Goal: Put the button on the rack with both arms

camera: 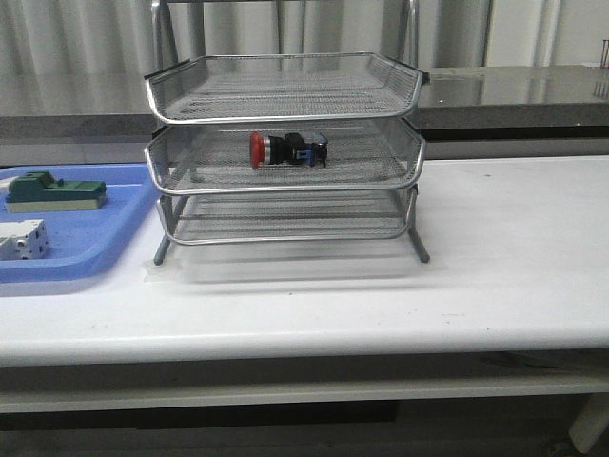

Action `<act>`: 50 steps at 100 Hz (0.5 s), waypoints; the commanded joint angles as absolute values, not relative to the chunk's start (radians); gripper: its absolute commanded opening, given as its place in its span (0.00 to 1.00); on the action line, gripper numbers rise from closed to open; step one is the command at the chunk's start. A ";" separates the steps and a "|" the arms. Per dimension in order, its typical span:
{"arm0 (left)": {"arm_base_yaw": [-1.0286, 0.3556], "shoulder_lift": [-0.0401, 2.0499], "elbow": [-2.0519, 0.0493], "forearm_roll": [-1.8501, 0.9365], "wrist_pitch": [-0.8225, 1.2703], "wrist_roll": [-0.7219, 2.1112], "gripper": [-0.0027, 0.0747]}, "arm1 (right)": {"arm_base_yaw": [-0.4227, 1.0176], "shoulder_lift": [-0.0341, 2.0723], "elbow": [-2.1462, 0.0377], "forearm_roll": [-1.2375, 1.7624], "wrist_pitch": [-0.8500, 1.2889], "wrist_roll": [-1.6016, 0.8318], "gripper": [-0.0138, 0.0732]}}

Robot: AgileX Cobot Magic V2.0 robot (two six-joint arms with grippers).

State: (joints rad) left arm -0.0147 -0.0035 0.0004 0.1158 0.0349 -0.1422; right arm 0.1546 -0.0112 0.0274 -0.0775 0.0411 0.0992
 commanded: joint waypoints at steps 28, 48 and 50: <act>-0.022 -0.038 0.048 0.109 -0.048 -0.151 0.01 | 0.150 -0.028 0.011 -0.089 -0.042 0.099 0.08; -0.022 -0.038 0.048 0.109 -0.048 -0.151 0.01 | 0.150 -0.028 0.011 -0.089 -0.042 0.099 0.08; -0.022 -0.038 0.048 0.109 -0.048 -0.151 0.01 | 0.150 -0.028 0.011 -0.089 -0.042 0.099 0.08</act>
State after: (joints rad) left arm -0.0147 -0.0035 0.0004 0.1158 0.0349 -0.1422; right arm 0.1546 -0.0112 0.0274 -0.0775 0.0411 0.0992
